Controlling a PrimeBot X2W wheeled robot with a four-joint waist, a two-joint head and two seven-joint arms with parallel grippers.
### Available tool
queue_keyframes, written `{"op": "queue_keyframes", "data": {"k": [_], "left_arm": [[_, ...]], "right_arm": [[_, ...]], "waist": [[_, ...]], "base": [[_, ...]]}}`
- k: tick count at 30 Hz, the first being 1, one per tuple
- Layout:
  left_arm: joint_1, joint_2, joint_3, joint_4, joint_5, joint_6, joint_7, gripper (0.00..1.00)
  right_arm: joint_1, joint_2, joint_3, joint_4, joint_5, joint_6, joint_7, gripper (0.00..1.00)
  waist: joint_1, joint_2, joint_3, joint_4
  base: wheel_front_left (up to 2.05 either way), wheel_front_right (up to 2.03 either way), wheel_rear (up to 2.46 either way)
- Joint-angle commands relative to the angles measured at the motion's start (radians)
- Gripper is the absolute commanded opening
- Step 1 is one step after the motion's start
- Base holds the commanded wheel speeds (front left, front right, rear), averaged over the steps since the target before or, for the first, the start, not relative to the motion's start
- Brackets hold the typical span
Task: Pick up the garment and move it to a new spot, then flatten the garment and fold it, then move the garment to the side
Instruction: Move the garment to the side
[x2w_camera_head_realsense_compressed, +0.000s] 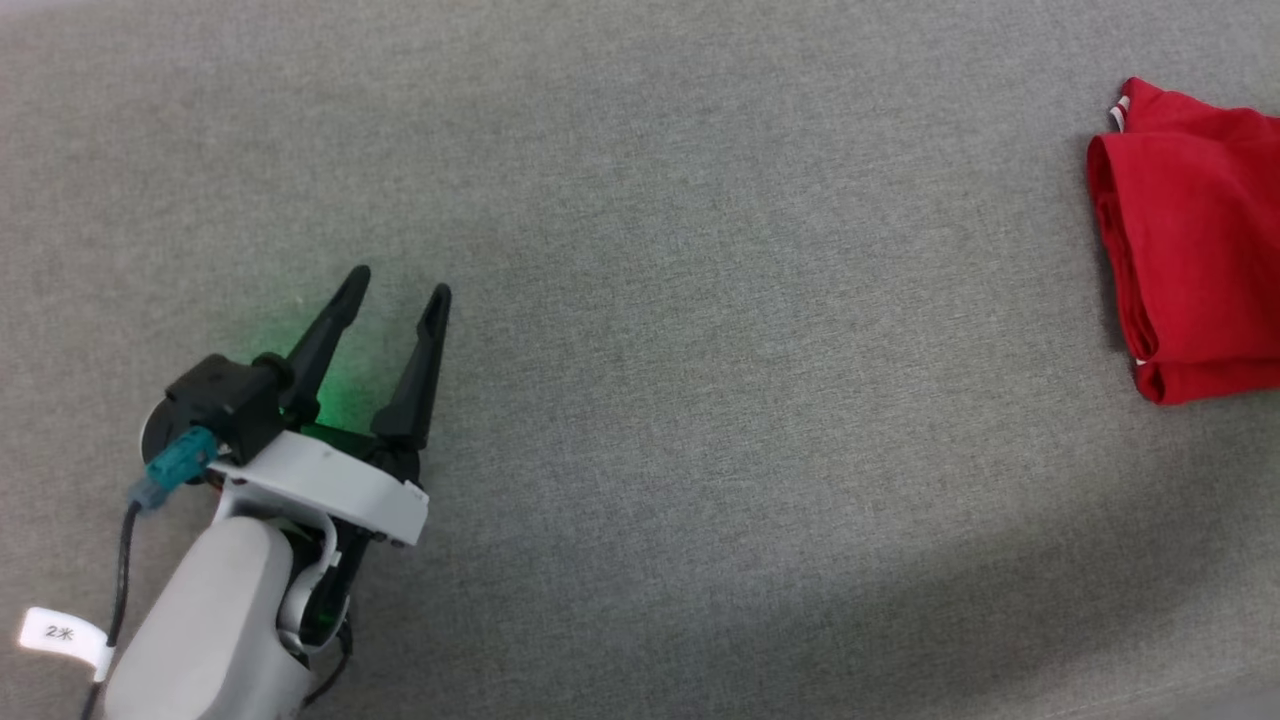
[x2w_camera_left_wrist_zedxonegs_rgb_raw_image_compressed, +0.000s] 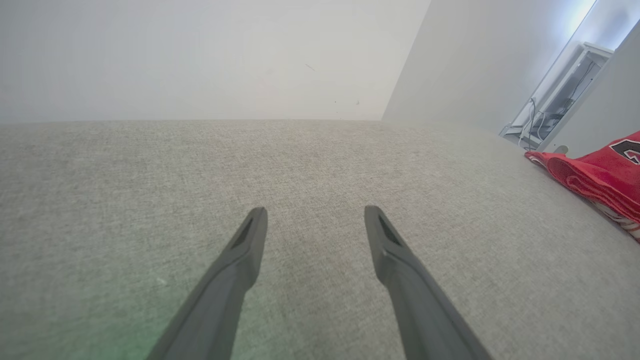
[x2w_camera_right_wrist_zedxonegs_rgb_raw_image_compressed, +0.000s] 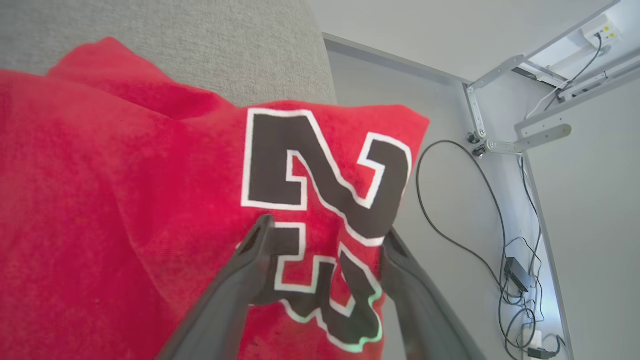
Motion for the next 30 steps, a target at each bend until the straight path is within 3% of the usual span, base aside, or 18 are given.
{"op": "queue_keyframes", "data": {"k": [1, 17, 30], "left_arm": [[-0.01, 0.003, 0.002, 0.002, -0.004, -0.003, 0.001, 1.0], [0.062, -0.017, 0.025, 0.025, -0.011, -0.003, 0.001, 1.0], [0.2, -0.034, 0.093, 0.027, 0.0, 0.013, 0.001, 1.0]], "right_arm": [[-0.019, 0.006, 0.008, 0.007, 0.002, -0.001, -0.011, 1.0], [-0.012, 0.006, 0.101, 0.006, 0.066, -0.002, -0.127, 1.0], [0.124, 0.012, 0.098, -0.077, 0.139, -0.002, -0.326, 1.0]], "waist": [[0.0, -0.0001, -0.003, -0.002], [0.0, -0.0001, -0.15, 0.01], [0.0, -0.0001, -0.332, 0.068]], "base": [[0.0, 0.0, 0.0], [0.0, 0.0, 0.0], [0.0, 0.0, 0.0]]}}
